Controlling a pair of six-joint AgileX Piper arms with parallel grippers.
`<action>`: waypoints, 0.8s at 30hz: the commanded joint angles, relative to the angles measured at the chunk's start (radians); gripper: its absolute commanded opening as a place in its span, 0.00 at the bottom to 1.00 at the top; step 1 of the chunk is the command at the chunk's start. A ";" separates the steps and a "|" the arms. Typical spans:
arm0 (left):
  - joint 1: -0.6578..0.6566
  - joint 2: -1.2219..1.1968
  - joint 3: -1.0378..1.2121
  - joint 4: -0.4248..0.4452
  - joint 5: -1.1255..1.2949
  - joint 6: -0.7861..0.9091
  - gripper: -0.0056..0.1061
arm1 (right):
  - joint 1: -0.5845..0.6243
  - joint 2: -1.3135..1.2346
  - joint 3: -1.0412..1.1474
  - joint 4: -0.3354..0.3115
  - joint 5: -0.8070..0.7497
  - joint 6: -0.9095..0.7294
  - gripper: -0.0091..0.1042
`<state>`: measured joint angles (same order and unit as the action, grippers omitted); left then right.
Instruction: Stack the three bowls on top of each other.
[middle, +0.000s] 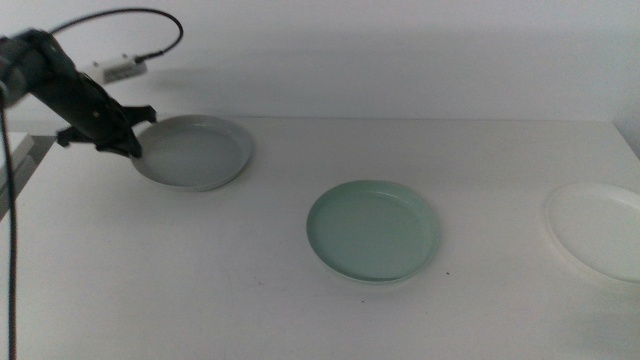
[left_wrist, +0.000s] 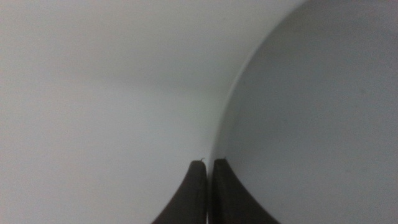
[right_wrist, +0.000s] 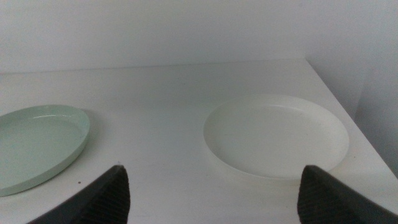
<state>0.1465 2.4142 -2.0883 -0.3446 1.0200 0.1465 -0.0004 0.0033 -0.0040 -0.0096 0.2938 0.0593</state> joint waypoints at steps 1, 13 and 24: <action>-0.004 -0.120 0.040 0.008 0.006 0.012 0.03 | -0.008 -0.003 0.004 -0.003 -0.010 -0.004 0.89; -0.342 -0.681 0.826 -0.081 -0.451 -0.009 0.03 | -0.008 -0.003 0.004 -0.003 -0.010 -0.004 0.89; -0.582 -0.499 0.769 -0.130 -0.532 -0.047 0.03 | -0.008 -0.003 0.004 -0.003 -0.010 -0.004 0.89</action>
<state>-0.4247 1.8972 -1.3059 -0.4619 0.5081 0.1095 -0.0004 0.0033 -0.0040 -0.0096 0.2938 0.0593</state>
